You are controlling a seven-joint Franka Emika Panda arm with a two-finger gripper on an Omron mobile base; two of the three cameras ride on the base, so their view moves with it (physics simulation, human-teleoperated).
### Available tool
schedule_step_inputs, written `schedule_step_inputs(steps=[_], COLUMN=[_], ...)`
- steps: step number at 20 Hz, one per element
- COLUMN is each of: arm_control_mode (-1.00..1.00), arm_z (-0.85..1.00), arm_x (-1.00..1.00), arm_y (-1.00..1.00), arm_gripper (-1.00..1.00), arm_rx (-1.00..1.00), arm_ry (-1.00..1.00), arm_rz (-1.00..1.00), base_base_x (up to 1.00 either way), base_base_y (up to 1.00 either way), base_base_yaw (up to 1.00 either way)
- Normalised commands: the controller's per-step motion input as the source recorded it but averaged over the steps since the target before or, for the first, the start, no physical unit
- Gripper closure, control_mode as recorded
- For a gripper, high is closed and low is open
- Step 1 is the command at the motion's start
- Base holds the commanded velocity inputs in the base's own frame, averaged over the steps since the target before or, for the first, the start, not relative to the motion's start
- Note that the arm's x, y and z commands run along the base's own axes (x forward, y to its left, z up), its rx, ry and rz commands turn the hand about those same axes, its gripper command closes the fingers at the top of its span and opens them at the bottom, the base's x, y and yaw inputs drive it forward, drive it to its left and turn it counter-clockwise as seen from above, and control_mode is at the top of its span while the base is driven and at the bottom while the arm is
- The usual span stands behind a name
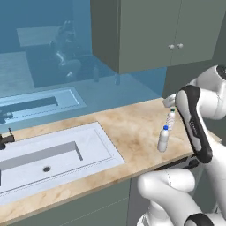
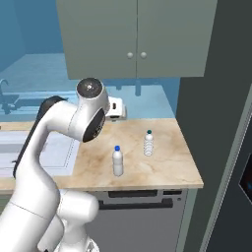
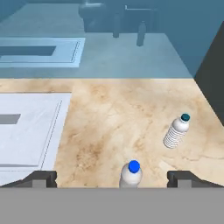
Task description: Take the bottled waters from the counter and place them in the freezer to freeze. Close the freezer door after placing the bottles.
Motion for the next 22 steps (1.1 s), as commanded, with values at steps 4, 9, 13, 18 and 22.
schedule_step_inputs(steps=[4, 9, 13, 18, 22], arm_control_mode=[-1.00, -1.00, -1.00, -1.00, -1.00], arm_z=[-0.13, 0.00, -0.28, -0.56, -0.79], arm_x=[-0.51, -0.19, 0.00, 0.00, -0.11], arm_y=[-0.64, -0.67, -0.14, -0.02, -0.02], arm_gripper=[-1.00, -1.00, -1.00, -1.00, -1.00], arm_rx=[0.12, 0.19, 0.01, 0.00, 0.01], arm_ry=[-0.21, -0.01, -0.12, -0.34, -0.43], arm_rz=[0.34, 0.40, 0.60, 0.51, 0.22], base_base_x=[0.00, 0.00, 0.00, 0.00, 0.00], base_base_y=[0.00, 0.00, 0.00, 0.00, 0.00], base_base_yaw=[0.00, 0.00, 0.00, 0.00, 0.00])
